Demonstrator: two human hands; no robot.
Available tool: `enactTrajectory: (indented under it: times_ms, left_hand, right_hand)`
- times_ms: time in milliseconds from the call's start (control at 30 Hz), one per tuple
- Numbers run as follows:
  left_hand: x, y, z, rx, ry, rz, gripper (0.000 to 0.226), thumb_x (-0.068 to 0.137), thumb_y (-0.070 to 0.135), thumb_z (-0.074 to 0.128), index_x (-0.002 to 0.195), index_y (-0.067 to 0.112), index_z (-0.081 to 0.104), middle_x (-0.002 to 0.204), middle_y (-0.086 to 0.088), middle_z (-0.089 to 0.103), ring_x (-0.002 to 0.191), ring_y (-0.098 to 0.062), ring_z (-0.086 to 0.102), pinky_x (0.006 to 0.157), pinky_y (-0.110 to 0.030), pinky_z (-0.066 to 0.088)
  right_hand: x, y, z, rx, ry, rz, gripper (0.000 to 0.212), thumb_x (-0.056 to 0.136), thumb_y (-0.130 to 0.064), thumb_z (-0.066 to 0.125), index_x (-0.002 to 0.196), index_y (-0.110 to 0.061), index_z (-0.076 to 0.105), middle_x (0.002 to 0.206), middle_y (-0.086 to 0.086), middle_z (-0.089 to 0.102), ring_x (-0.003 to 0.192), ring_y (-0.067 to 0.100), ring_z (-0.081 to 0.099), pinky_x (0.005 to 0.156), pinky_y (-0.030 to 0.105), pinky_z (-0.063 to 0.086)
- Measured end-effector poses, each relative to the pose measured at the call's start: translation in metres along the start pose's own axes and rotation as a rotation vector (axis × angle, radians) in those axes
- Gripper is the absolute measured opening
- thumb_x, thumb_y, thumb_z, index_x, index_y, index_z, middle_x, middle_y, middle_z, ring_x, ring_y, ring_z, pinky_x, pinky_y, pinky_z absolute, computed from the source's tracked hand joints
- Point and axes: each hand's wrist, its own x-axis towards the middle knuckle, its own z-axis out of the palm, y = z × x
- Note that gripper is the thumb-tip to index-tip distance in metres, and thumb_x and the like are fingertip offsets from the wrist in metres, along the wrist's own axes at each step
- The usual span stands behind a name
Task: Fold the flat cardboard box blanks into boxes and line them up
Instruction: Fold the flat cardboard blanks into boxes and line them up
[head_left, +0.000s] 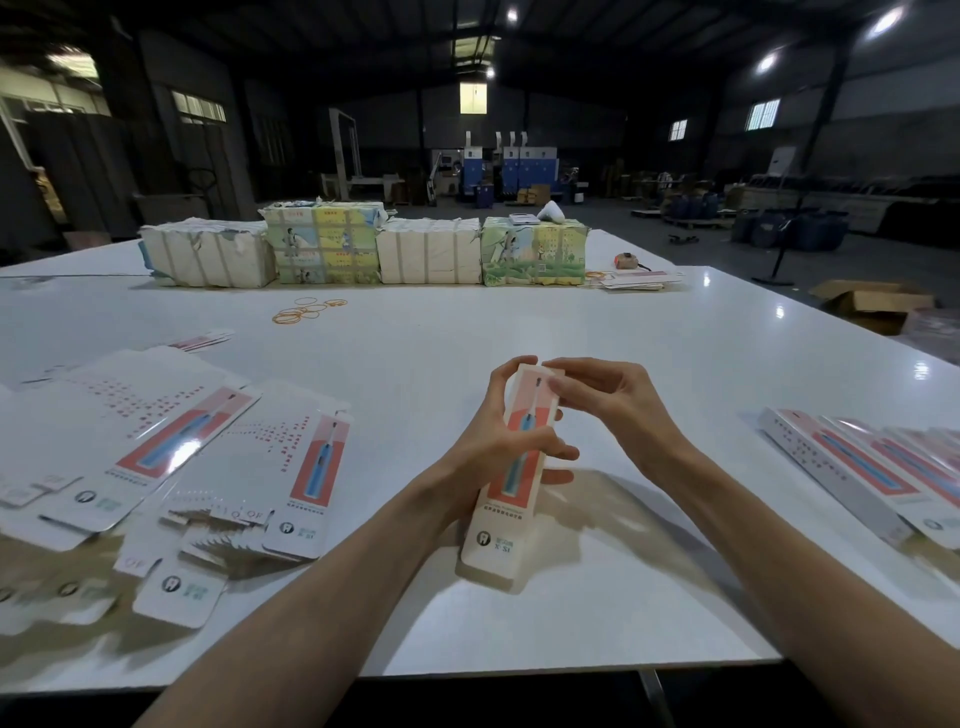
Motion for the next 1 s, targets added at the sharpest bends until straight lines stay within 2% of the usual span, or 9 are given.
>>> enactTrajectory:
  times_ms: [167, 400, 500, 600, 667, 700, 800, 900, 1000]
  left_hand:
    - [0.000, -0.001, -0.001, 0.019, 0.007, -0.006, 0.099, 0.073, 0.005, 0.087, 0.142, 0.052, 0.033, 0.130, -0.009, 0.057, 0.113, -0.027, 0.071, 0.074, -0.042, 0.065]
    - [0.000, -0.005, -0.005, -0.010, 0.033, -0.010, 0.093, 0.082, 0.008, 0.086, 0.146, 0.050, 0.033, 0.125, -0.017, 0.060, 0.094, -0.035, 0.077, 0.077, -0.046, 0.065]
    - [-0.001, -0.005, -0.005, -0.069, 0.033, -0.011, 0.085, 0.083, 0.019, 0.085, 0.143, 0.052, 0.035, 0.127, -0.018, 0.062, 0.091, -0.034, 0.077, 0.078, -0.046, 0.065]
    - [-0.001, -0.004, -0.004, -0.170, 0.097, 0.019, 0.071, 0.084, 0.033, 0.072, 0.143, 0.049, 0.035, 0.129, -0.022, 0.061, 0.088, -0.033, 0.076, 0.079, -0.046, 0.064]
    - [-0.001, -0.003, -0.003, -0.245, 0.141, 0.059, 0.076, 0.084, 0.035, 0.068, 0.150, 0.042, 0.031, 0.127, -0.022, 0.063, 0.093, -0.032, 0.077, 0.080, -0.046, 0.063]
    - [-0.001, -0.002, -0.002, -0.302, 0.152, 0.077, 0.078, 0.085, 0.034, 0.068, 0.153, 0.040, 0.030, 0.128, -0.020, 0.064, 0.098, -0.032, 0.077, 0.082, -0.047, 0.063]
    - [-0.002, 0.002, -0.002, -0.476, 0.158, 0.056, 0.080, 0.087, 0.038, 0.071, 0.157, 0.036, 0.032, 0.137, -0.017, 0.064, 0.116, -0.035, 0.071, 0.094, -0.054, 0.060]
    - [-0.003, 0.002, -0.003, -0.362, 0.094, -0.029, 0.085, 0.092, 0.066, 0.066, 0.162, 0.030, 0.034, 0.150, -0.012, 0.059, 0.137, -0.035, 0.059, 0.117, -0.053, 0.045]
    - [-0.002, -0.002, 0.001, -0.233, 0.053, -0.072, 0.066, 0.098, 0.070, 0.049, 0.156, 0.044, 0.035, 0.136, -0.006, 0.071, 0.125, -0.028, 0.068, 0.106, -0.039, 0.055]
  right_hand:
    - [0.000, 0.002, 0.000, -0.029, 0.002, -0.016, 0.021, 0.097, -0.023, 0.074, 0.113, -0.011, 0.080, 0.105, 0.005, 0.080, 0.099, 0.026, 0.078, 0.085, 0.037, 0.065]
    - [-0.001, 0.012, 0.010, -0.029, -0.004, -0.008, 0.024, 0.104, -0.023, 0.066, 0.121, -0.009, 0.073, 0.109, 0.005, 0.079, 0.102, 0.025, 0.076, 0.090, 0.038, 0.063]
    - [0.000, 0.018, 0.016, -0.178, 0.026, -0.036, 0.032, 0.106, -0.025, 0.061, 0.136, -0.012, 0.063, 0.127, 0.001, 0.071, 0.112, 0.017, 0.071, 0.094, 0.034, 0.061]
    - [-0.001, 0.021, 0.021, -0.393, 0.106, -0.110, 0.021, 0.106, -0.023, 0.060, 0.126, -0.015, 0.057, 0.125, 0.004, 0.061, 0.106, 0.010, 0.064, 0.087, 0.020, 0.056]
    - [-0.003, 0.020, 0.024, -0.491, 0.076, -0.172, 0.015, 0.107, -0.030, 0.058, 0.117, -0.019, 0.059, 0.114, 0.005, 0.060, 0.093, 0.007, 0.064, 0.074, 0.015, 0.052]
    - [-0.006, 0.019, 0.028, -0.517, 0.032, -0.176, 0.020, 0.106, -0.039, 0.057, 0.117, -0.022, 0.060, 0.111, 0.002, 0.060, 0.090, 0.005, 0.063, 0.072, 0.015, 0.052]
    - [-0.011, 0.012, 0.035, -0.660, -0.107, -0.156, 0.048, 0.097, -0.062, 0.061, 0.132, -0.029, 0.054, 0.115, -0.007, 0.052, 0.097, 0.005, 0.059, 0.080, 0.016, 0.049]
    - [-0.013, 0.005, 0.029, -0.785, -0.127, -0.177, 0.056, 0.095, -0.051, 0.070, 0.139, -0.027, 0.047, 0.121, -0.003, 0.048, 0.099, 0.011, 0.059, 0.082, 0.013, 0.047]
    - [-0.020, -0.004, 0.003, -0.871, -0.016, -0.162, 0.049, 0.097, -0.046, 0.068, 0.138, -0.023, 0.055, 0.119, 0.001, 0.054, 0.097, 0.018, 0.061, 0.084, 0.021, 0.049]
